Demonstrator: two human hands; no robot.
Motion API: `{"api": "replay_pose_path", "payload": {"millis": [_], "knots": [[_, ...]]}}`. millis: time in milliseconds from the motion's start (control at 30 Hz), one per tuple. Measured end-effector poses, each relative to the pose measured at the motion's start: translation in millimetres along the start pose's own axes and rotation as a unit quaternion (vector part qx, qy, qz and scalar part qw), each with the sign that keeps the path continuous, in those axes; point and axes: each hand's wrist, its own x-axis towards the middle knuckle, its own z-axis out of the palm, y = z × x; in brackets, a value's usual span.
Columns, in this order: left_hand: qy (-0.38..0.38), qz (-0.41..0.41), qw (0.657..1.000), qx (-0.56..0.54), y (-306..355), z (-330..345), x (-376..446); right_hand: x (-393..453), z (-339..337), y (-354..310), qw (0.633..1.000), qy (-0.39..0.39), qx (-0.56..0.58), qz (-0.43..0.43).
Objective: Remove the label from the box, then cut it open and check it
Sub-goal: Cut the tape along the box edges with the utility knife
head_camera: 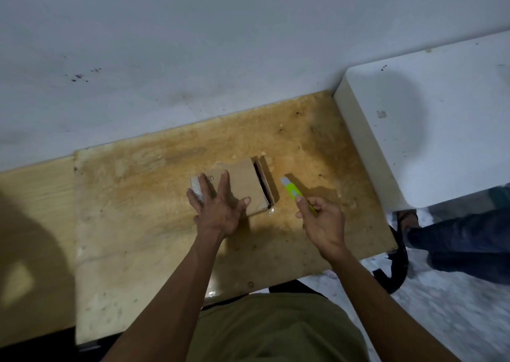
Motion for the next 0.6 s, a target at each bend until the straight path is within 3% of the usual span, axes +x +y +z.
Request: {"api": "replay_pose_path", "payload": {"millis": [300,433,600], "knots": [[0.011,0.002,1.0,0.011,-1.1,3.0,2.2,66.8,3.4,34.0,0.999,-0.033,-0.038,-0.015],[0.024,0.006,1.0,0.008,-4.5,6.0,2.6,83.9,13.3,38.7,0.978,0.059,-0.154,-0.125],[0.043,0.004,0.999,0.014,-6.2,8.6,1.0,89.2,21.2,30.4,0.965,0.027,-0.245,-0.09]]}}
